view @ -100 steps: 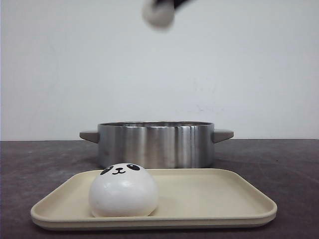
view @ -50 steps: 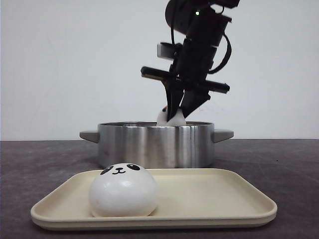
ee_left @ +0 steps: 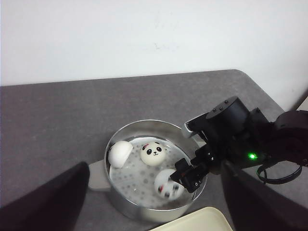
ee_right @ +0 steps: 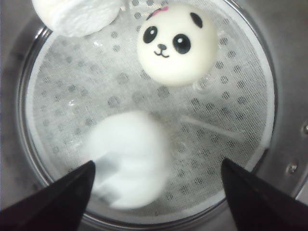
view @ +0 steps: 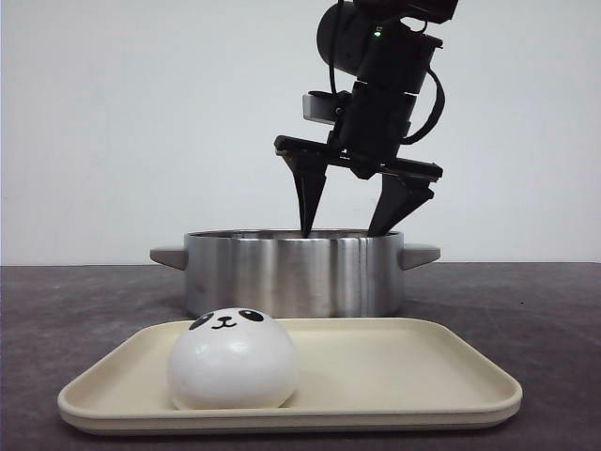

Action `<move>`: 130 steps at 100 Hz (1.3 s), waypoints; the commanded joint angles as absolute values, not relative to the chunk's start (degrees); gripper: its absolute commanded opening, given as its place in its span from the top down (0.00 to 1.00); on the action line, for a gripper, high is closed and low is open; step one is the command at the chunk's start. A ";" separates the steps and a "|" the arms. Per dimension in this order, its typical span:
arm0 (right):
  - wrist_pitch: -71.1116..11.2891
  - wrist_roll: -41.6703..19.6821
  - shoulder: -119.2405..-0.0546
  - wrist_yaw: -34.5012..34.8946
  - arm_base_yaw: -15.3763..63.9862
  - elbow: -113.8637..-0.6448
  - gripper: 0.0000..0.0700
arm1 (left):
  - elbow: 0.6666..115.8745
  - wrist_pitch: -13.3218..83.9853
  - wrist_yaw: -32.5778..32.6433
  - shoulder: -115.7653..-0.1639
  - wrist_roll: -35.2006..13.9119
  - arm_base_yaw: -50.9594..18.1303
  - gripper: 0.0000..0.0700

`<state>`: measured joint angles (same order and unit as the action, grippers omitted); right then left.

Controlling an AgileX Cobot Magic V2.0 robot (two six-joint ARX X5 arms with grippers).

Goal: Steam buns
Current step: 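Raise the right gripper out of the steamer, then move the left gripper down over the last bun on the tray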

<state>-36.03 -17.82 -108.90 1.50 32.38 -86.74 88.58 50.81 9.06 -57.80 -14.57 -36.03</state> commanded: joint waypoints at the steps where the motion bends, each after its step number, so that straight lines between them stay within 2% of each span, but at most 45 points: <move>1: -35.77 -17.32 -110.15 1.48 32.75 -87.61 0.20 | 89.58 50.39 9.28 -58.46 -14.41 -36.45 0.27; 8: -36.01 -17.34 -109.86 1.52 32.75 -88.14 0.22 | 89.56 50.83 9.28 -58.89 -14.41 -36.45 0.27; 13: -36.64 -17.32 -109.25 1.74 32.73 -89.06 0.30 | 89.56 51.68 9.26 -59.29 -14.44 -36.45 0.27; 16: -37.34 -17.32 -108.68 1.72 32.73 -89.91 0.43 | 89.52 52.40 9.21 -59.68 -14.41 -36.45 0.27; 24: -38.96 -16.67 -106.17 1.67 32.75 -92.51 0.88 | 89.32 55.05 9.08 -60.99 -14.41 -36.47 0.27; 27: -39.51 -16.27 -104.90 1.72 32.82 -93.56 1.00 | 89.12 56.16 8.71 -61.60 -14.46 -36.47 0.27; 46: -40.07 -14.72 -93.21 1.69 35.40 -98.02 1.00 | 85.71 60.12 4.71 -65.49 -16.01 -37.74 0.27; 63: -39.24 -14.35 -80.73 0.71 39.31 -98.43 1.00 | 78.76 58.92 2.63 -68.29 -17.67 -40.82 0.27; 83: -39.46 -14.33 -69.63 -3.57 42.19 -98.43 1.00 | 68.82 54.26 -0.16 -70.91 -20.25 -45.04 0.26; 100: -40.07 -14.35 -64.95 -5.56 42.24 -98.43 1.00 | 63.33 50.57 -2.35 -74.83 -24.21 -47.51 0.26; 130: -46.44 -14.79 -64.03 -6.09 42.26 -98.43 1.00 | 63.13 46.41 -7.51 -86.61 -25.89 -50.04 0.24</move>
